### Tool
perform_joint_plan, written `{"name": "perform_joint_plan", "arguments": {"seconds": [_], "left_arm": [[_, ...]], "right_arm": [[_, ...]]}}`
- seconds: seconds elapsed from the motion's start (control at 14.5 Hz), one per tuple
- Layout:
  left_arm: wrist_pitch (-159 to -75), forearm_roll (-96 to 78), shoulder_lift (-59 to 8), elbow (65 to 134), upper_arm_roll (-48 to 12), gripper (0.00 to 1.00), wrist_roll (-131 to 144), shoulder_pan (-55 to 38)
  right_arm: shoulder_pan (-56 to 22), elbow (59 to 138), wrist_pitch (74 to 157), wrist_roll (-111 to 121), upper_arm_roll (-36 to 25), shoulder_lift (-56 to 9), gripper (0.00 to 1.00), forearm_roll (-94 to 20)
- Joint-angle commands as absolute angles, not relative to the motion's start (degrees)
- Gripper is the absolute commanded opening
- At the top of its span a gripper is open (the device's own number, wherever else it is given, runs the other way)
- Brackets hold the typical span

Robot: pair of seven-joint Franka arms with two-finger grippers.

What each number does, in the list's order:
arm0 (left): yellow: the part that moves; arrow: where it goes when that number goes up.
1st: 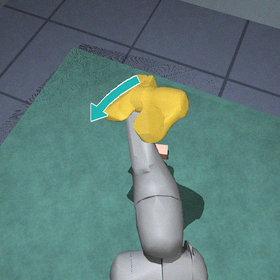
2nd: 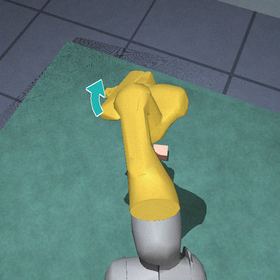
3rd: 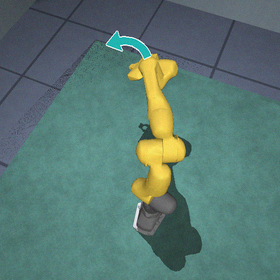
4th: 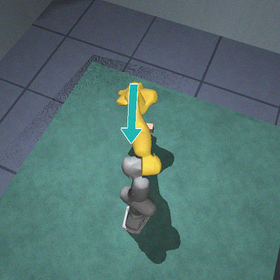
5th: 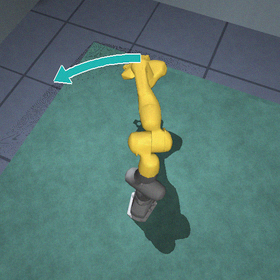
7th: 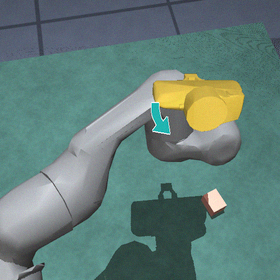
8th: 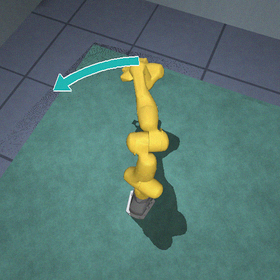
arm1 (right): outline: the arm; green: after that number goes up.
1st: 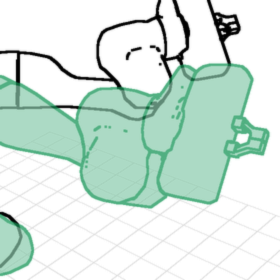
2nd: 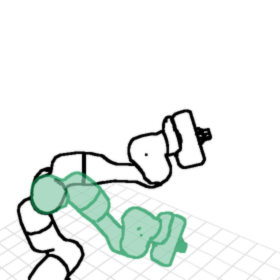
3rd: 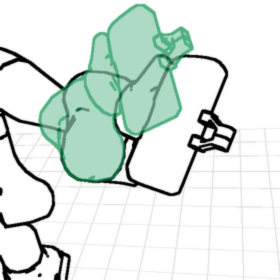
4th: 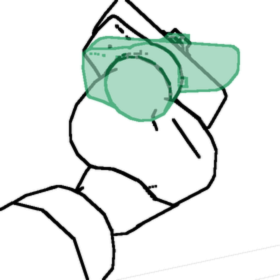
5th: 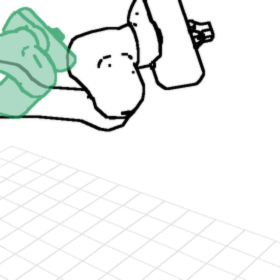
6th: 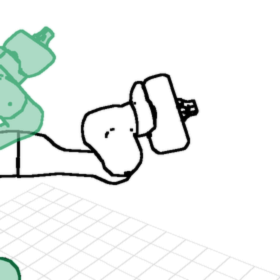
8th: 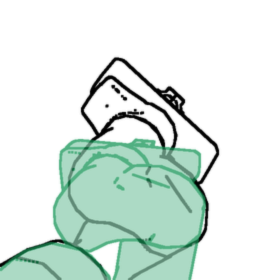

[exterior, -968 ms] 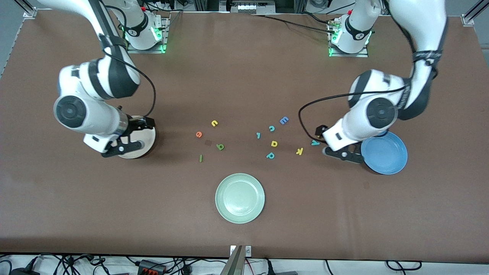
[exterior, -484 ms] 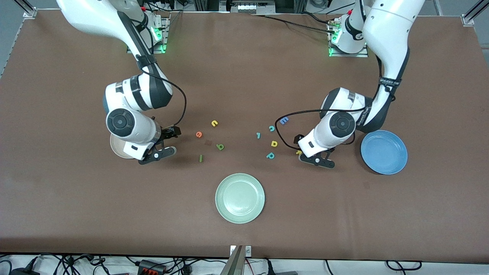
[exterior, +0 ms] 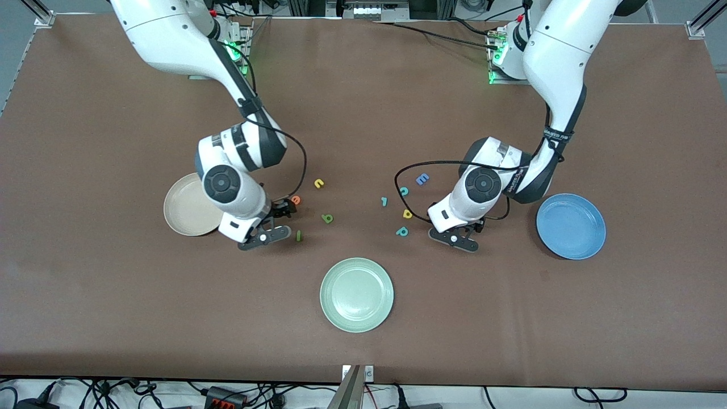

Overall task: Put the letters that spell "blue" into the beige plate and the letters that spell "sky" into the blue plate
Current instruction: 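Lower the left gripper onto the yellow k while the right gripper reaches letters, then move the yellow k over the blue plate and release it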

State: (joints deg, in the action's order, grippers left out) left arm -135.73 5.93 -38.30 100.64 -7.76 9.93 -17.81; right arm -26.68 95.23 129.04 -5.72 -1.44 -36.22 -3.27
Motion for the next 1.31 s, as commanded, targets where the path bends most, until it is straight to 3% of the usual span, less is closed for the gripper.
{"name": "perform_joint_plan", "arguments": {"seconds": [0.0,0.28,0.41,0.55,0.76,0.83,0.9,0.97,1.04,1.24], "left_arm": [[-137.46,7.56,-39.73,100.11,-7.56,0.98,10.81,-18.28],[-137.55,7.56,-39.73,100.02,-7.56,0.61,10.02,-18.19],[-137.46,7.56,-39.73,100.02,-7.65,0.4,10.02,-18.19],[-137.37,7.56,-39.64,100.02,-7.65,0.25,9.93,-18.19],[-136.85,7.56,-39.29,99.84,-7.65,0.12,9.93,-18.11],[-136.67,7.56,-38.94,99.67,-7.65,0.12,10.11,-18.11],[-135.89,7.56,-37.89,99.67,-7.65,0.12,10.11,-17.84],[-133.36,7.56,-36.58,99.23,-7.65,0.12,10.11,-17.49],[-129.15,7.56,-35.17,98.1,-7.39,0.12,10.19,-17.06],[-115.18,7.56,-30.6,96.59,-6.95,0.12,9.93,-13.11]], "right_arm": [[-27.77,89.74,127.09,-11.84,-1.85,-39.45,0.98,-4.13],[-28.39,83.94,127.18,-18.63,-1.85,-45.34,0.86,-5.19],[-28.56,83.5,127.35,-19.07,-1.85,-46.49,0.75,-5.19],[-29.0,82.53,127.44,-21.34,-1.85,-47.89,0.63,-5.27],[-29.71,82.18,127.27,-23.56,-1.93,-48.34,0.48,-5.18],[-29.53,81.74,127.18,-23.47,-1.93,-48.6,0.42,-5.19],[-29.53,81.3,127.18,-23.55,-1.93,-48.95,0.42,-5.19],[-29.53,81.21,127.18,-23.55,-1.93,-49.04,0.41,-5.19],[-29.44,81.21,127.09,-23.38,-1.93,-48.96,0.34,-5.19],[-29.01,80.78,127.09,-23.03,-2.02,-48.96,0.3,-5.19]]}}
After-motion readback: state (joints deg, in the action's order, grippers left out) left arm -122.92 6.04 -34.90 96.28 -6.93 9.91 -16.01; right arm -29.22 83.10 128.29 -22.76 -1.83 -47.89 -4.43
